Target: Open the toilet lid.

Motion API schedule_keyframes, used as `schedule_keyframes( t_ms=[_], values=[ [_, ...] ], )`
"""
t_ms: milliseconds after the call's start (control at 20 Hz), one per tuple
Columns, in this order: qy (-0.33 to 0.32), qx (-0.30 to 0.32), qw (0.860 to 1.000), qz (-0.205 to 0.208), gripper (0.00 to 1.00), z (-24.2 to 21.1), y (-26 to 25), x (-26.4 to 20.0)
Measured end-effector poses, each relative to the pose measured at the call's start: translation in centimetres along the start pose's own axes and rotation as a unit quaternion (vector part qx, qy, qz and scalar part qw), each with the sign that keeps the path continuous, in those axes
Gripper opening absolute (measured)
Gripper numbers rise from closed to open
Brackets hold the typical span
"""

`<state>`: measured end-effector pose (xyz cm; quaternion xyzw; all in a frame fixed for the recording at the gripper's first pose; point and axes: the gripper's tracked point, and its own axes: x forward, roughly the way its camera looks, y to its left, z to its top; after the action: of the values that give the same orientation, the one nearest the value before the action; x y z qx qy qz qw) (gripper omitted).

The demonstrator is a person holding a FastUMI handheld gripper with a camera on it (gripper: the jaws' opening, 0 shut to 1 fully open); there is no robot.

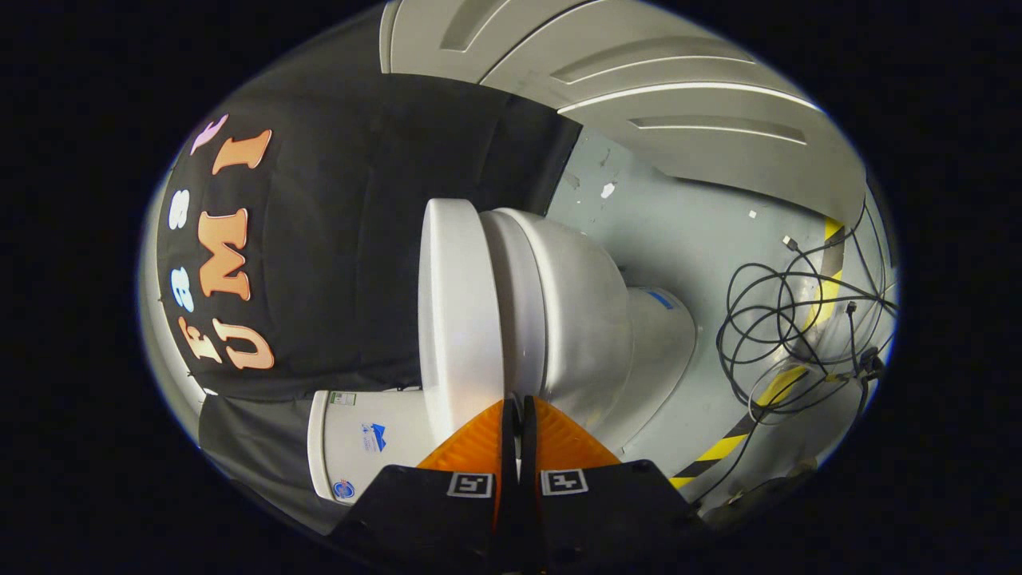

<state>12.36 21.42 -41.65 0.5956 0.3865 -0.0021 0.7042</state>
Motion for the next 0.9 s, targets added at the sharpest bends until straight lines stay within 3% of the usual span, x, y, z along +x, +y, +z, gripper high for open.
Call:
schedule_keyframes(
  t_ms=[350, 550, 900],
  values=[
    [-0.006, -0.008, 1.0, -0.003, 0.08, 0.1, 0.5, -0.3],
    [-0.008, -0.043, 0.999, -0.003, 0.08, 0.2, 1.2, -0.7],
    [0.0, -0.035, 0.999, -0.015, 0.08, -0.1, 0.5, -0.6]
  ],
)
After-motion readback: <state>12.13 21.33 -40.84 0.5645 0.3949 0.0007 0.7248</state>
